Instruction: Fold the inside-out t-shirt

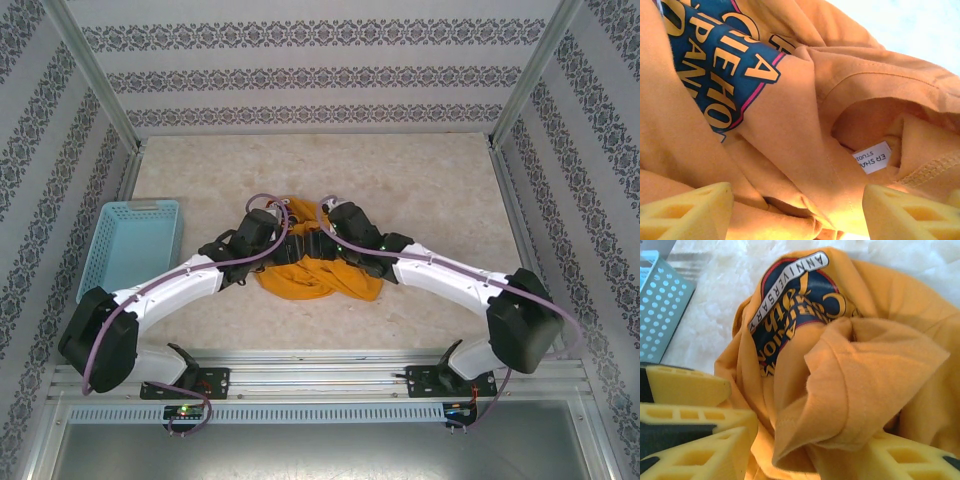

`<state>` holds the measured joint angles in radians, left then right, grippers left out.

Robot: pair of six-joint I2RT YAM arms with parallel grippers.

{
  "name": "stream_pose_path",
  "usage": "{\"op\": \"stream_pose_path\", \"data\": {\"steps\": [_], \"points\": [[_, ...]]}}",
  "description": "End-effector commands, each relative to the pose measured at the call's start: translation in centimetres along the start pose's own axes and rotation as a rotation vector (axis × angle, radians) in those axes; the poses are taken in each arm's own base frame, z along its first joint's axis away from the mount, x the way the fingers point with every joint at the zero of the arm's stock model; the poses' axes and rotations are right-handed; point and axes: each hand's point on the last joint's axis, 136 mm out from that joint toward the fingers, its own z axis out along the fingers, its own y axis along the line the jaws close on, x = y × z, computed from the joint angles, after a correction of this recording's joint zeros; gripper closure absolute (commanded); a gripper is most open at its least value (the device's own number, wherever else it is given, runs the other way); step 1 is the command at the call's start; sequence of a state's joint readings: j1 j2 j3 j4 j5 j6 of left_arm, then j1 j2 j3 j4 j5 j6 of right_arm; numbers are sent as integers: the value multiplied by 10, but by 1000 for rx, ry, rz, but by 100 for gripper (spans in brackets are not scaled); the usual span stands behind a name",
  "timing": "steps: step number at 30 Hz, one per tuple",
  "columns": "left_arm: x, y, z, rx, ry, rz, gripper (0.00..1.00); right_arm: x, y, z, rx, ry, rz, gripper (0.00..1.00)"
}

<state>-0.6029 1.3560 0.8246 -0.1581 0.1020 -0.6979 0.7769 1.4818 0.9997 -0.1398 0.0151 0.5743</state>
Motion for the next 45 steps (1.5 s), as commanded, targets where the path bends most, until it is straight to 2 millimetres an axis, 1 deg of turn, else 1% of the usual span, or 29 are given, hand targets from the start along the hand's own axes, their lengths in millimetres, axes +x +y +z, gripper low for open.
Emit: {"op": "stream_pose_path", "data": {"steps": [1, 2, 3, 4, 5, 9, 14, 15, 16, 18, 20, 23, 25, 28, 30, 32, 34, 36, 38, 41, 45], "points": [[1, -13, 3, 69, 2, -6, 31, -21, -25, 9, 107, -27, 53, 59], [3, -14, 4, 76, 9, -3, 31, -21, -34, 12, 130, -9, 75, 71], [4, -16, 4, 81, 14, 1, 31, -21, -39, 13, 138, 2, 87, 83], [5, -19, 4, 84, 19, 10, 30, -22, -40, 11, 138, 0, 92, 92], [5, -23, 5, 86, 24, 24, 29, -24, -38, 8, 128, -9, 87, 99], [10, -36, 12, 80, 51, 83, 26, -35, -23, -13, 80, -61, 46, 100], [20, -55, 29, 79, 101, 138, 19, -48, -6, -44, 31, -138, 42, 100], [22, -56, 32, 70, 111, 147, 18, -50, -4, -48, 24, -148, 42, 100], [24, -52, 37, 45, 126, 148, 19, -51, -2, -53, 19, -155, 39, 100], [26, -38, 44, -27, 137, 140, 28, -53, -1, -61, 24, -174, 34, 100], [27, -28, 47, -57, 133, 137, 40, -55, -8, -69, 54, -195, 34, 100], [22, -19, 42, -89, 109, 140, 57, -57, -22, -82, 109, -219, 35, 100], [15, -22, 34, -85, 86, 159, 64, -59, -34, -88, 150, -221, 38, 100], [6, -27, 22, -68, 50, 200, 72, -61, -52, -94, 202, -220, 35, 100], [1, -30, 15, -60, 31, 227, 76, -62, -62, -97, 233, -224, 32, 100], [-1, -35, 8, -39, 20, 248, 78, -63, -71, -100, 268, -225, 19, 100], [-2, -41, 4, -5, 16, 259, 79, -63, -74, -102, 274, -224, 16, 100], [0, -47, 3, 31, 23, 270, 78, -62, -71, -103, 255, -224, 11, 100], [3, -50, 6, 54, 35, 278, 74, -63, -64, -101, 211, -222, 10, 100], [9, -50, 12, 60, 63, 283, 63, -63, -49, -100, 134, -217, 16, 100], [16, -48, 19, 66, 87, 279, 54, -63, -38, -103, 86, -220, 17, 100]]}}
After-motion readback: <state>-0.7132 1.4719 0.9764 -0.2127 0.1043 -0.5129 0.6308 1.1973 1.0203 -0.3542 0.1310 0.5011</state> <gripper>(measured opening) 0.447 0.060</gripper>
